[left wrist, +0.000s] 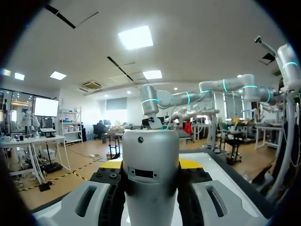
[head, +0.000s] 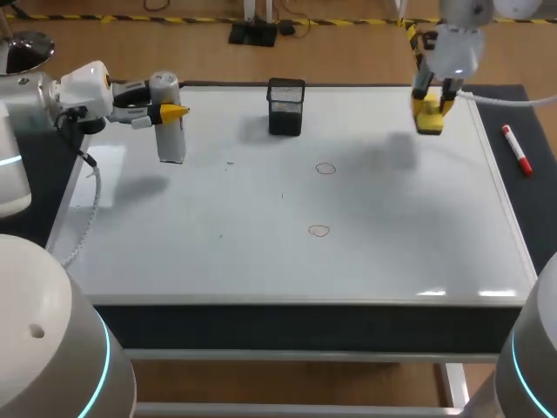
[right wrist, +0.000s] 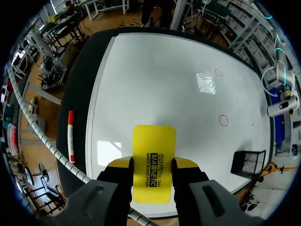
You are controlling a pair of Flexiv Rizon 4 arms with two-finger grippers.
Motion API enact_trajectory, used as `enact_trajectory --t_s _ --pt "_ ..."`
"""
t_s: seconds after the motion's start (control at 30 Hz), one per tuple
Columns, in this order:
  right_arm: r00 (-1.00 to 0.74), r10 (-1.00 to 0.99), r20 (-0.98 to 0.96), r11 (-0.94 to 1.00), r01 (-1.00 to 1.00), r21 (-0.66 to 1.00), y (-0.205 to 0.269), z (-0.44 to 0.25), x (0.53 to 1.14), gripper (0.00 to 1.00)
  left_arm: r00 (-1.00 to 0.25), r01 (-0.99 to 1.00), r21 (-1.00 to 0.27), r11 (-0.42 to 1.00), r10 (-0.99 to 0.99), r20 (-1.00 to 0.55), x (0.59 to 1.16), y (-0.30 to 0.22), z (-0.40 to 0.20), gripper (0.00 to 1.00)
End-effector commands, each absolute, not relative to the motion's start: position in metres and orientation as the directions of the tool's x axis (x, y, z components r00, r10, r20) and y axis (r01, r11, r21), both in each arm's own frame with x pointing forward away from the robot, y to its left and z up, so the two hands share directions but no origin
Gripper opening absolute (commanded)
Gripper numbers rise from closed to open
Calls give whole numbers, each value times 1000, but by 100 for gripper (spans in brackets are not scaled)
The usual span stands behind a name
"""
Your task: Pick up the inspection probe, press it on each red-marked spot on the whiteboard one by one, put down the probe, pick up the eraser, and wipe off all the red marks.
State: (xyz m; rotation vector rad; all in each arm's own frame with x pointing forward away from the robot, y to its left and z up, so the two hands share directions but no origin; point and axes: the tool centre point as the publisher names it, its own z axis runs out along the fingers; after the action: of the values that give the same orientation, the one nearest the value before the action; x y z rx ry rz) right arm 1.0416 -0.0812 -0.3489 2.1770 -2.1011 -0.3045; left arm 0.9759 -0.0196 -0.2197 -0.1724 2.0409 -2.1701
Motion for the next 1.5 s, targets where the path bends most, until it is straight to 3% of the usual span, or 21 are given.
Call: enact_trajectory --t_s 0.03,0.73,1.5 --pt "117 -993 -28 -120 -979 167 -53 -347 1001 0 -968 38 -998 -57 -251 -22 973 -21 -218 0" --pt "360 -933 -8 -354 -913 201 76 -372 934 0 -968 38 -998 -57 -251 -22 973 -21 -218 0" --pt "429 -901 -59 -432 -878 206 128 -399 951 0 -968 38 -998 -57 -251 -22 973 -21 -218 0"
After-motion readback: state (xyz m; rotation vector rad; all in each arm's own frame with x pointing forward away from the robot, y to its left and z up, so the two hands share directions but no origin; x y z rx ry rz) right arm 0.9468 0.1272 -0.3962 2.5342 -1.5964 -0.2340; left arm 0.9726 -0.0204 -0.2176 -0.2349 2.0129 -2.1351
